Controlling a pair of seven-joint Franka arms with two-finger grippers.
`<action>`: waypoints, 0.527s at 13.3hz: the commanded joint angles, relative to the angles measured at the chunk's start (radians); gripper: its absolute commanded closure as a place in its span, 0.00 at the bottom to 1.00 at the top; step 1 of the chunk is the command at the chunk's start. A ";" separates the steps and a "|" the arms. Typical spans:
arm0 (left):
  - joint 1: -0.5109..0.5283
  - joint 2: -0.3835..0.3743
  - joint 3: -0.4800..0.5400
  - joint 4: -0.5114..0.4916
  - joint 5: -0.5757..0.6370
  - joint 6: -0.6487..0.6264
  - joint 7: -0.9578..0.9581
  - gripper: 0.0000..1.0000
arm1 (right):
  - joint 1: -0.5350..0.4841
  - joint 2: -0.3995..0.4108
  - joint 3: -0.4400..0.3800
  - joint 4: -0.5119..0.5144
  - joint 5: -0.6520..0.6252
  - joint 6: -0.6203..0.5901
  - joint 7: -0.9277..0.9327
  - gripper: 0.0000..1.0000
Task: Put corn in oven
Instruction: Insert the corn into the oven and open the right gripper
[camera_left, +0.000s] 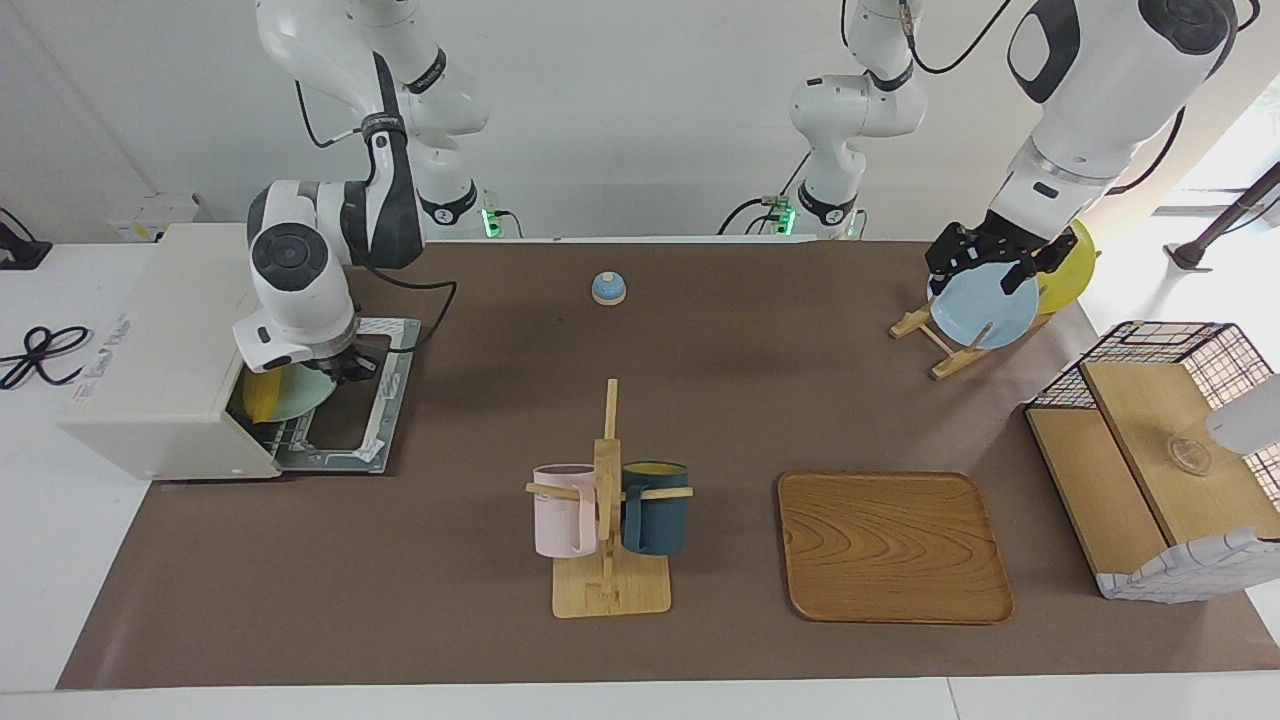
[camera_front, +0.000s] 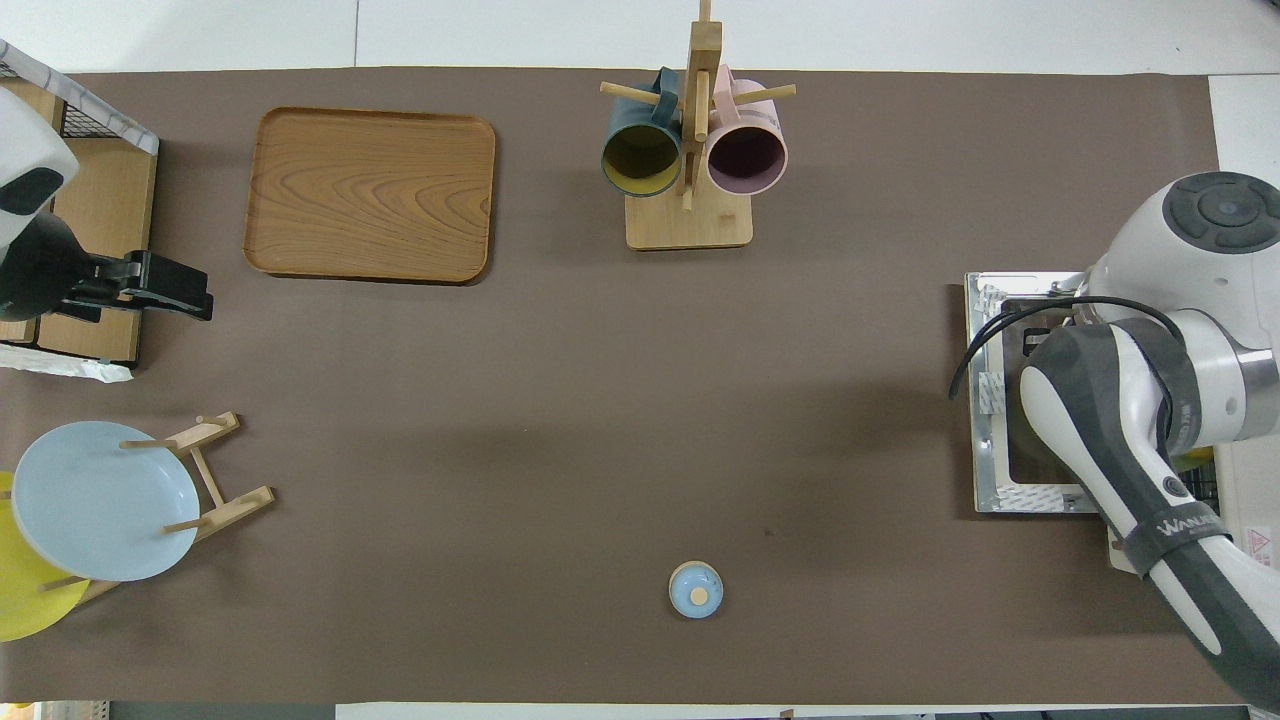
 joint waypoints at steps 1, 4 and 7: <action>0.002 -0.010 0.007 -0.010 -0.012 -0.008 -0.001 0.00 | -0.034 -0.028 0.014 -0.041 0.007 0.028 -0.037 1.00; 0.004 -0.010 0.007 -0.010 -0.012 -0.008 -0.001 0.00 | -0.075 -0.028 0.014 -0.047 0.029 0.059 -0.087 1.00; 0.004 -0.010 0.007 -0.010 -0.012 -0.008 -0.001 0.00 | -0.086 -0.028 0.014 -0.072 0.061 0.088 -0.094 0.96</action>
